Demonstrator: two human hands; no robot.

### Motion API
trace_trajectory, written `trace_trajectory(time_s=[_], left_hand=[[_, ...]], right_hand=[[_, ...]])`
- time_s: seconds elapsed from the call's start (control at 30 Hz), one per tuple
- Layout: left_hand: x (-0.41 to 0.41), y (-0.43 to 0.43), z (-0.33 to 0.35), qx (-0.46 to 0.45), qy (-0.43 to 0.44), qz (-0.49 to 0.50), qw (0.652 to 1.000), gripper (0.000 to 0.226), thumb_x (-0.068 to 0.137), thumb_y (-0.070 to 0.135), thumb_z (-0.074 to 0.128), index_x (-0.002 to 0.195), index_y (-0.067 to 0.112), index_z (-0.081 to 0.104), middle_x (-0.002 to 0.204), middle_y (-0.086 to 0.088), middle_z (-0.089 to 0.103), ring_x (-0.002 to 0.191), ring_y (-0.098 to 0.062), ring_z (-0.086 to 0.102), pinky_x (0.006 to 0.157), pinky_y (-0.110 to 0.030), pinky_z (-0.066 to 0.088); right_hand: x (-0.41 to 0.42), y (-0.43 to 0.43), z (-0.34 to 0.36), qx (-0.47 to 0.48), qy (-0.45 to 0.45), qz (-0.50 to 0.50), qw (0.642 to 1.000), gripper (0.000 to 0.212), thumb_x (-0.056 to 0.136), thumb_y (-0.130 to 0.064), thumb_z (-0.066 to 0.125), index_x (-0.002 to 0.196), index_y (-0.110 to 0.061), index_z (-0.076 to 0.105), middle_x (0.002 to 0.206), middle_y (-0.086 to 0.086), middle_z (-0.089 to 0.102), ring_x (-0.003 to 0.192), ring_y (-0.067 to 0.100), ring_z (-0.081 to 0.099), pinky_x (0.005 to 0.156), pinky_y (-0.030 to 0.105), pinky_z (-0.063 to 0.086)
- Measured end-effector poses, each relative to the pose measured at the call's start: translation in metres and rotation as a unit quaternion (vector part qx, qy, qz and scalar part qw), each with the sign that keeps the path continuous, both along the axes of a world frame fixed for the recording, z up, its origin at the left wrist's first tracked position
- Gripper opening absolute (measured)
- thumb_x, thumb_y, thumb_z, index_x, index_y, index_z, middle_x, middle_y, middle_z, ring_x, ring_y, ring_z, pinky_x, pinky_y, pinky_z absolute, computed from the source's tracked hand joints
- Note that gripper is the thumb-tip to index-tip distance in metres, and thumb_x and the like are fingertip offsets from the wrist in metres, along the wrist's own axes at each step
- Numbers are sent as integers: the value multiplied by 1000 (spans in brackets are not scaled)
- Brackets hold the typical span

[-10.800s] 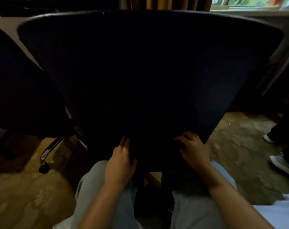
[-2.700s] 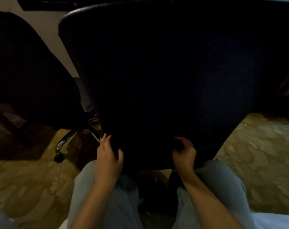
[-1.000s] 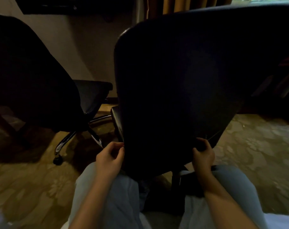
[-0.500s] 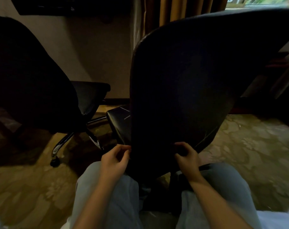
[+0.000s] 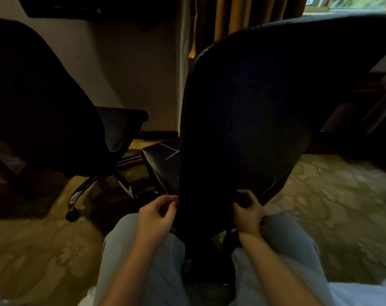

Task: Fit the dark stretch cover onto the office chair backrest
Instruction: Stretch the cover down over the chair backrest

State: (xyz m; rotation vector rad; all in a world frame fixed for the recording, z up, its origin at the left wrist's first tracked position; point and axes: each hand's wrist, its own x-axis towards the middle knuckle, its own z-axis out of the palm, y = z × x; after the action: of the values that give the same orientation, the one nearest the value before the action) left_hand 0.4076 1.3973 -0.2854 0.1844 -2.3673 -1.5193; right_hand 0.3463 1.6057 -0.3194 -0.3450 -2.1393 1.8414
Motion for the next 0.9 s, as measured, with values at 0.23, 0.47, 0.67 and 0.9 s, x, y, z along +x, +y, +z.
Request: trace_trajectory(time_s=[0.23, 0.47, 0.67, 0.9], left_hand=[[5, -5, -2, 5, -16, -10, 1000, 26, 89, 5, 62, 99, 27, 71, 89, 10, 73, 86, -2, 68, 76, -25, 56], [7, 6, 1, 3, -26, -17, 1000, 26, 90, 5, 61, 104, 24, 71, 86, 13, 71, 81, 2, 66, 70, -15, 53], [10, 8, 3, -6, -29, -25, 999, 27, 91, 9, 61, 105, 31, 67, 85, 12, 71, 81, 3, 65, 70, -16, 53], [8, 6, 2, 7, -27, -15, 1000, 27, 93, 10, 58, 100, 34, 66, 91, 18, 68, 89, 11, 61, 75, -7, 49]], right_hand=[[7, -4, -3, 114, 51, 124, 984, 33, 66, 7, 61, 86, -18, 65, 84, -6, 63, 80, -6, 60, 74, 3, 43], [-4, 2, 12, -60, 7, -65, 996, 35, 78, 16, 54, 96, -14, 58, 85, -1, 60, 84, 18, 58, 66, 6, 46], [30, -38, 7, 68, 61, 25, 995, 52, 65, 14, 56, 86, -33, 56, 94, -4, 58, 87, 1, 56, 82, 9, 39], [50, -62, 34, 189, 196, 126, 954, 35, 71, -4, 66, 103, -19, 70, 101, -15, 55, 91, 1, 58, 83, 5, 43]])
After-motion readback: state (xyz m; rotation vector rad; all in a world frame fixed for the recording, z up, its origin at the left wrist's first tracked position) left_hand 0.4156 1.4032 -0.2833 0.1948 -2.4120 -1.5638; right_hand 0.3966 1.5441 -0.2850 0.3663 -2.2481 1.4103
